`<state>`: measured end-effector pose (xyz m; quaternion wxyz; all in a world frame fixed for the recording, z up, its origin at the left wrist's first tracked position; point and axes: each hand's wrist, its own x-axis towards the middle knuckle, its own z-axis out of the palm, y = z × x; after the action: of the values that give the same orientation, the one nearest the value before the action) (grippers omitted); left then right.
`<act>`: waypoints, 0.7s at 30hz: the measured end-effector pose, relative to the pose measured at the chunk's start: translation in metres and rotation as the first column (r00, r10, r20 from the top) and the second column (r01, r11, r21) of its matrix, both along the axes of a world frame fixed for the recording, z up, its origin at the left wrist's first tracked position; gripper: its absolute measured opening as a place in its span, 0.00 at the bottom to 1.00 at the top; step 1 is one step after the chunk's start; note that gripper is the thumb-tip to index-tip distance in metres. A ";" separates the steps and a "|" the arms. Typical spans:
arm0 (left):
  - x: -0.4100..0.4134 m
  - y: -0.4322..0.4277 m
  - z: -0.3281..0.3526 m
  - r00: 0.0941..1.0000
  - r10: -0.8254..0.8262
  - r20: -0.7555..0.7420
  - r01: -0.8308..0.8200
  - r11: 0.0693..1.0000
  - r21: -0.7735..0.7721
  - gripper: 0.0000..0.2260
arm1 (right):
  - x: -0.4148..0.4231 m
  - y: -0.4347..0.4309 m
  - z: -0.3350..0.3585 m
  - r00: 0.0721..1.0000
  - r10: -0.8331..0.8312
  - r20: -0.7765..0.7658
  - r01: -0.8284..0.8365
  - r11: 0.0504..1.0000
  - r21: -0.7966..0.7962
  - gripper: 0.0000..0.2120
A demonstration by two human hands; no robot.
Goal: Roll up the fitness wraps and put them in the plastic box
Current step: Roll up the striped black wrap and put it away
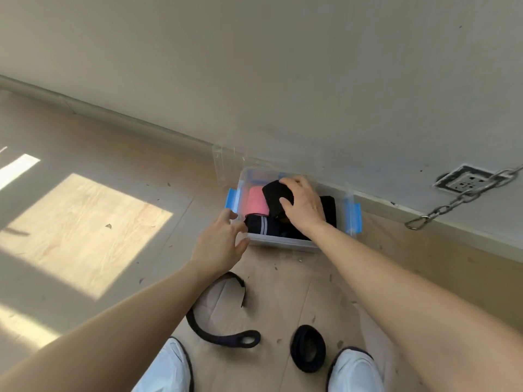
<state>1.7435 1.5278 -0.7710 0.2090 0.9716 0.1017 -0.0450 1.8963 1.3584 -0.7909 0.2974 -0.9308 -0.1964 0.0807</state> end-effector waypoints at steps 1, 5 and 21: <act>-0.002 0.001 -0.003 1.000 0.004 0.012 -0.004 1.000 -0.017 0.09 | 0.004 -0.007 -0.001 0.999 0.038 -0.018 -0.039 0.999 -0.019 0.22; -0.008 0.002 -0.008 0.999 0.021 0.046 -0.018 0.997 -0.081 0.10 | 0.011 -0.022 0.003 0.981 0.065 -0.185 -0.075 0.996 -0.047 0.32; -0.011 0.004 -0.010 0.999 0.005 0.046 0.001 0.992 -0.125 0.14 | -0.004 -0.006 0.006 0.946 -0.109 -0.306 0.075 0.990 -0.120 0.42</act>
<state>1.7326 1.5313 -0.7814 0.2718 0.9572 0.0948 -0.0284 1.8922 1.3525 -0.7849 0.2781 -0.9291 -0.0986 0.2228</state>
